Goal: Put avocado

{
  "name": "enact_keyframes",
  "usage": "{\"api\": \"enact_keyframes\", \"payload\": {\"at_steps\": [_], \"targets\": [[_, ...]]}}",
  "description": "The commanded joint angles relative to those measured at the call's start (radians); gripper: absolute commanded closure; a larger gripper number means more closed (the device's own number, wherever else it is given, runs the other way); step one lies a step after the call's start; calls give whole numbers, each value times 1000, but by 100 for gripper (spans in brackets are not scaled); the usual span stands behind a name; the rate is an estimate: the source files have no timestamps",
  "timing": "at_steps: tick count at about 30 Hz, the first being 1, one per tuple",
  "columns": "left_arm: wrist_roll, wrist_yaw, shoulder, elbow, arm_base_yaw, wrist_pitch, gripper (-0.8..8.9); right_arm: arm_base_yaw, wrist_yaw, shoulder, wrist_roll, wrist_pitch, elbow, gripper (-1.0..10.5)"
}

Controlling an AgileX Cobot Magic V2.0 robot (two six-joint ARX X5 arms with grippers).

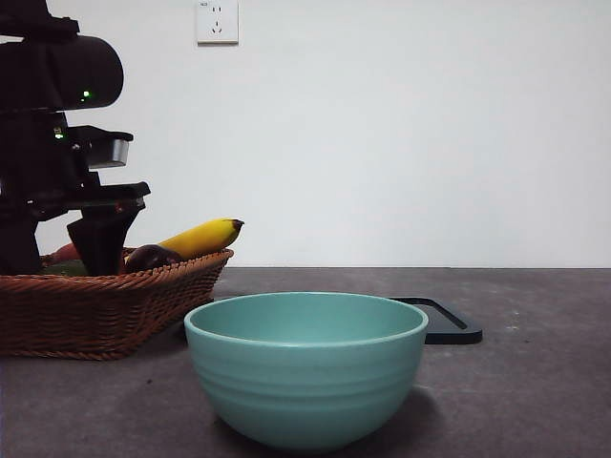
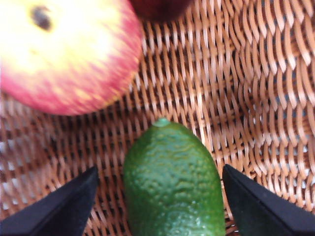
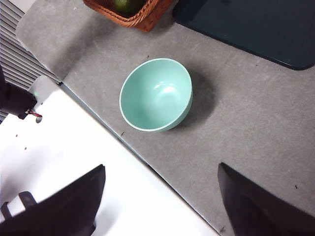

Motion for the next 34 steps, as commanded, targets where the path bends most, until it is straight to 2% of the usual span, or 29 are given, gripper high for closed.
{"api": "enact_keyframes", "payload": {"at_steps": [1, 5, 12, 18, 21, 27, 34], "targets": [[8, -2, 20, 23, -9, 0, 523, 7, 0, 8, 7, 10, 19, 580], [8, -1, 20, 23, -14, -6, 572, 7, 0, 8, 7, 11, 19, 580], [7, 46, -13, 24, -27, -21, 571, 7, 0, 8, 7, 18, 19, 580], [-3, 98, -131, 25, -52, -31, 571, 7, 1, 8, 7, 18, 19, 580], [-5, 154, -213, 25, -79, -43, 571, 7, 5, 8, 8, 18, 19, 580], [-31, 280, -351, 25, -185, -67, 571, 7, 8, 9, 8, 18, 19, 580], [-26, 291, -344, 24, -371, -68, 571, 7, 8, 9, 11, 18, 19, 580]]}}
